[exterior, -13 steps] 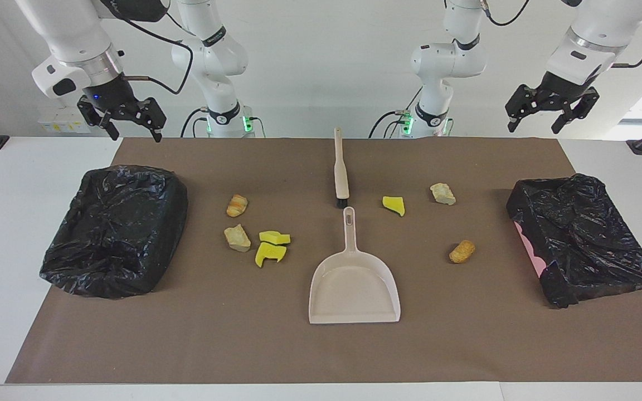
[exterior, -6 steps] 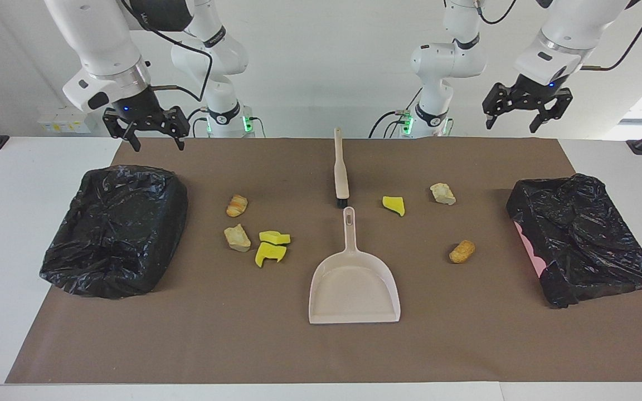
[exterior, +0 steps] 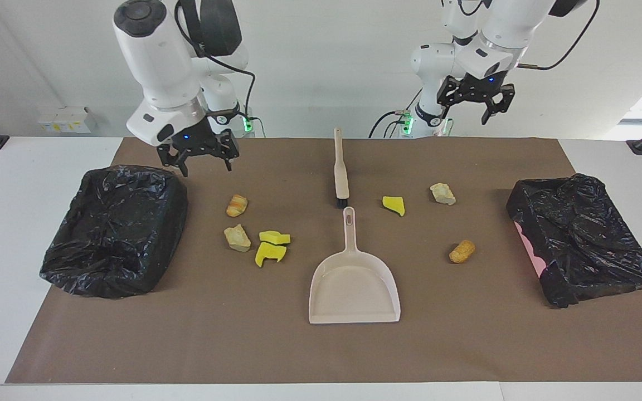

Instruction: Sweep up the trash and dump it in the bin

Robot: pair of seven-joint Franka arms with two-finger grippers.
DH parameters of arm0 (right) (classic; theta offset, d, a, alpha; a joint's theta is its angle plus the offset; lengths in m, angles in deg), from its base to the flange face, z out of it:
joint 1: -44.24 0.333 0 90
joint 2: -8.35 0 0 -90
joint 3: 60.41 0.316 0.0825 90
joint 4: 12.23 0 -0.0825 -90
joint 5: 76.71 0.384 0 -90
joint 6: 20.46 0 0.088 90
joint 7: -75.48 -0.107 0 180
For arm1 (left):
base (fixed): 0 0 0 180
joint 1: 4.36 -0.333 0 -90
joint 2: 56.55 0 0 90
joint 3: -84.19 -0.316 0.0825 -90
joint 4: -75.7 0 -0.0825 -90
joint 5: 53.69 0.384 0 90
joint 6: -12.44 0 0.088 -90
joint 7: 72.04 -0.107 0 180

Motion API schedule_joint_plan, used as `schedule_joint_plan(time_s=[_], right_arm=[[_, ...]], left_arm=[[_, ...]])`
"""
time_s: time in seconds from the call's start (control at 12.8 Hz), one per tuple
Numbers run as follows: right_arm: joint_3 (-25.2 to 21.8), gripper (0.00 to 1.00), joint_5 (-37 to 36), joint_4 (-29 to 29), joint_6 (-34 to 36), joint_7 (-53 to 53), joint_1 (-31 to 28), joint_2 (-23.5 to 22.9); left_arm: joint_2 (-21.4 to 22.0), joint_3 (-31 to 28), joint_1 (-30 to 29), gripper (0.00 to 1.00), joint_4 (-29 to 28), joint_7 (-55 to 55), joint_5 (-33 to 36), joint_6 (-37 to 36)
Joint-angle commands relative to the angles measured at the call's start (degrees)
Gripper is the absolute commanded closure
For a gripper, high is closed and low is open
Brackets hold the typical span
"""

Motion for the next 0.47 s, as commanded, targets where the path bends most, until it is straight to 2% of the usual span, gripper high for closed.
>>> schedule_joint_plan(time_s=[0.0,0.23,0.39], right_arm=[[0.9,0.0,1.78,2.95,-2.84,-4.31,3.17,-5.75],[0.9,0.0,1.43,3.04,-10.57,-9.76,7.15,-10.94],[0.91,0.0,1.43,3.13,-15.49,-12.13,10.29,-14.19]], left_arm=[[2.81,5.41,0.27,0.0,-7.99,6.49,-2.65,4.83],[4.74,12.01,0.53,0.0,-15.46,13.62,-6.16,13.0],[4.83,15.7,0.88,0.0,-18.01,16.26,-8.02,15.56]])
